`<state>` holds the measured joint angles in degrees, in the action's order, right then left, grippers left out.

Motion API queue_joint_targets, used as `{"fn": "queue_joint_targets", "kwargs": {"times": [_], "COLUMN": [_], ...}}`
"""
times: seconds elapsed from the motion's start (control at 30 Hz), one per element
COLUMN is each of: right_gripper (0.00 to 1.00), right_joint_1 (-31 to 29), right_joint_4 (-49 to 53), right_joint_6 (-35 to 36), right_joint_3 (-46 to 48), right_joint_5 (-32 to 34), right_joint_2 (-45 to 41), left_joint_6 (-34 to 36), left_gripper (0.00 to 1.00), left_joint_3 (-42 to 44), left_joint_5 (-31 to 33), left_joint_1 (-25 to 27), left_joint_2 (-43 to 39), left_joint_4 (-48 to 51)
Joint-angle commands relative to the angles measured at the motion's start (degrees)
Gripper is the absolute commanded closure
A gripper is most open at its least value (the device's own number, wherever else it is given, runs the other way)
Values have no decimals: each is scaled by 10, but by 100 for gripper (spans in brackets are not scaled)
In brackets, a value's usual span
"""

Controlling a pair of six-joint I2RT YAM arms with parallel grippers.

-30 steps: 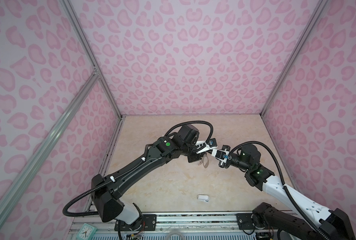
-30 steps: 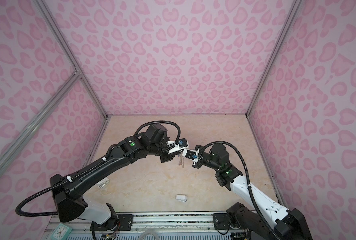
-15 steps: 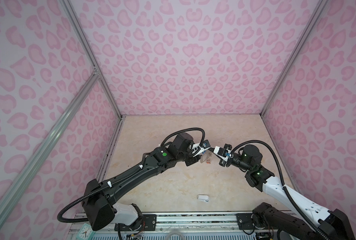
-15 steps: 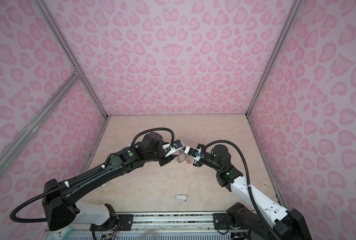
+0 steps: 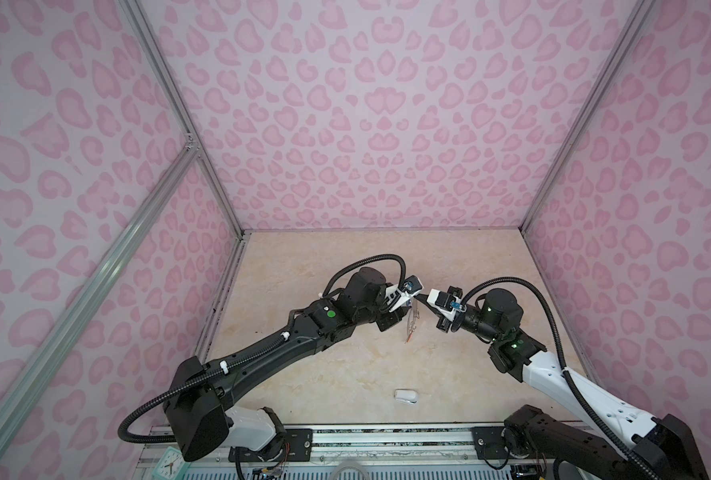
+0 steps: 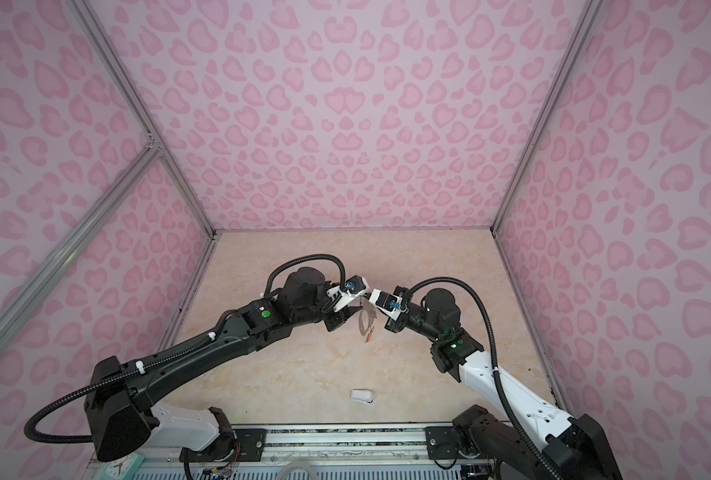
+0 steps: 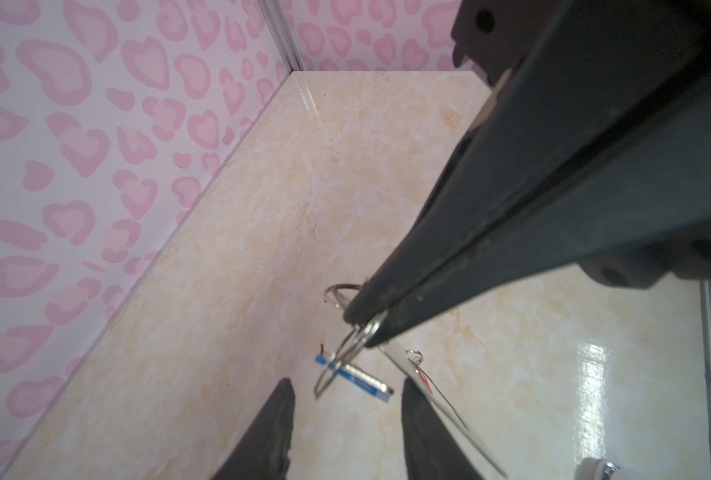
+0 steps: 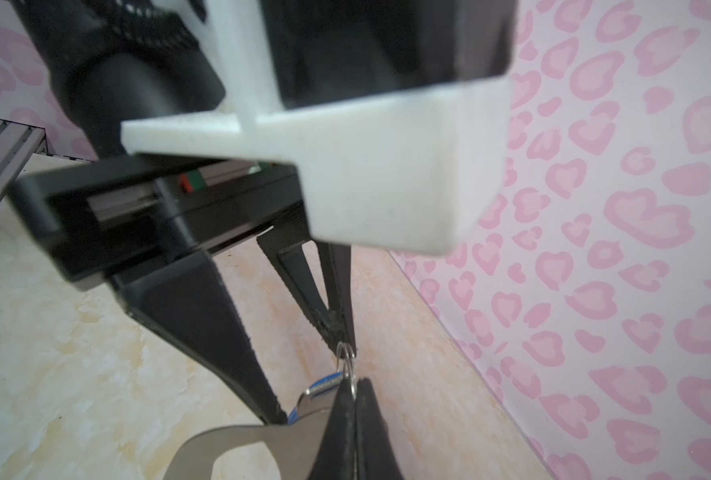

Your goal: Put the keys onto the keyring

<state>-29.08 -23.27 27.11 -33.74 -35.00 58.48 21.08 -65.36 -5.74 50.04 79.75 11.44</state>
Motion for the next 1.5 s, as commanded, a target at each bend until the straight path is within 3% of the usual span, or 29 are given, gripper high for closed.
{"fn": "queue_joint_targets", "kwargs": {"times": [0.0, 0.13, 0.3, 0.57, 0.73, 1.47], "right_gripper": [100, 100, 100, 100, 100, 100], "right_joint_1": [1, 0, 3, 12, 15, 33], "right_joint_4": [-36, -39, -40, -43, -59, -140], "right_joint_6": [-12, -14, -17, -23, -38, -124], "right_joint_3": [-5, -6, -7, -6, -5, 1], "right_joint_5": [-2, 2, 2, -5, -9, 8], "right_joint_2": [3, 5, 5, 6, 9, 29], "left_joint_6": [-12, -33, -40, -28, -25, -18], "left_gripper": [56, 56, 62, 80, 97, 97], "left_joint_3": [2, 3, -6, -5, -8, -46], "left_joint_5": [-24, -39, -7, 29, 41, 11], "left_joint_1": [1, 1, 1, 1, 1, 5], "left_joint_2": [0, 10, 23, 17, 20, 67], "left_joint_4": [-40, -56, -47, -39, -28, 23]}}
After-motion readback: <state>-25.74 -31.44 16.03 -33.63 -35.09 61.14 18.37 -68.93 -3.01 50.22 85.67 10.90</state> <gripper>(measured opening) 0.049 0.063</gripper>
